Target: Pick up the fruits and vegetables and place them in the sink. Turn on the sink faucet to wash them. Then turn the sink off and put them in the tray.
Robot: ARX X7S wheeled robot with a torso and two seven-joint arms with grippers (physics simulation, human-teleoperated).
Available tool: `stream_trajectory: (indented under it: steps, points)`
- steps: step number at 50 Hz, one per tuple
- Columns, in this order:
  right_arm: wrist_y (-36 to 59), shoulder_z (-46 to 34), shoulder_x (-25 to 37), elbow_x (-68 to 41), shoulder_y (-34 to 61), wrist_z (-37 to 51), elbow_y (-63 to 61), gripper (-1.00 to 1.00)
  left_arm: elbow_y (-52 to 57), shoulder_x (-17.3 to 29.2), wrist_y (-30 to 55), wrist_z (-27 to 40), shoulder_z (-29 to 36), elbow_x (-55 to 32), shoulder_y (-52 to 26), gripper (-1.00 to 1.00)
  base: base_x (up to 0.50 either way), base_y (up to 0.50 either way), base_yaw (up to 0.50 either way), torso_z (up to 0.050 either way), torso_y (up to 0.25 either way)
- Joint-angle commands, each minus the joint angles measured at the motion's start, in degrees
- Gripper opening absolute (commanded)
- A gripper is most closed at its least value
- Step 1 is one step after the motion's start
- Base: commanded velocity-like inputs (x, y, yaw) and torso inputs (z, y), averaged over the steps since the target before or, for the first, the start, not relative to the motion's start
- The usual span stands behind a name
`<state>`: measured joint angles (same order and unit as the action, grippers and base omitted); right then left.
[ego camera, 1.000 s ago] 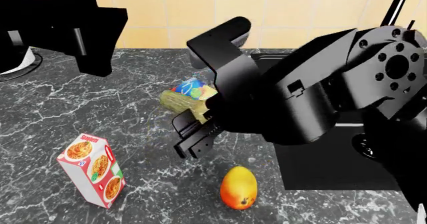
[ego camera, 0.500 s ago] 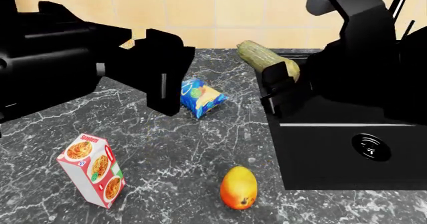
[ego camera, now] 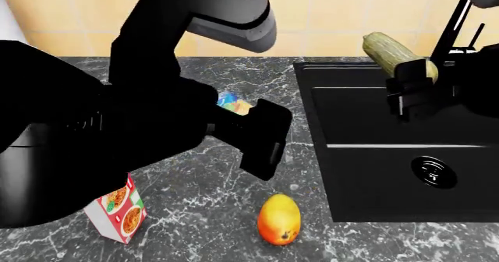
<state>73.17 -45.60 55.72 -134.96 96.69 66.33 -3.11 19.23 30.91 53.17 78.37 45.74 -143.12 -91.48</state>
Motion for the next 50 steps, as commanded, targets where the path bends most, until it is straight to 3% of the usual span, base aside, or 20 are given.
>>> stream_trajectory:
  steps: [1,7,24,39,50]
  points:
    - [0.17,2.23,2.91,2.87,0.08,-1.43,-0.25,-1.00,-0.87,-4.18,-4.76,5.48,6.15,0.65,1.17,1.00,0.00,0.00,0.00,0.000,0.000]
    - [0.07,2.38,3.33,3.32,-0.41,-2.01,-0.48,-1.00,0.10,-5.01,-8.83,9.05,8.88,0.33,1.56,1.00,0.00,0.00,0.00,0.002,0.002]
    - [-0.02,1.48,3.39,2.82,0.11,-1.54,-0.68,-1.00,7.28,-7.85,-24.39,10.55,14.81,6.19,3.51,1.00,0.00,0.00,0.00,0.001,0.001]
    - [-0.80,1.32,3.68,2.53,-0.78,-2.05,-2.02,-1.00,12.82,-10.90,-31.45,10.30,23.26,10.40,5.98,1.00,0.00,0.00,0.00,0.000,0.001]
    - [-0.77,1.15,3.83,2.74,-0.67,-2.33,-2.06,-1.00,11.33,-11.84,-32.88,8.34,25.21,11.11,5.61,1.00,0.00,0.00,0.00,0.001,0.001]
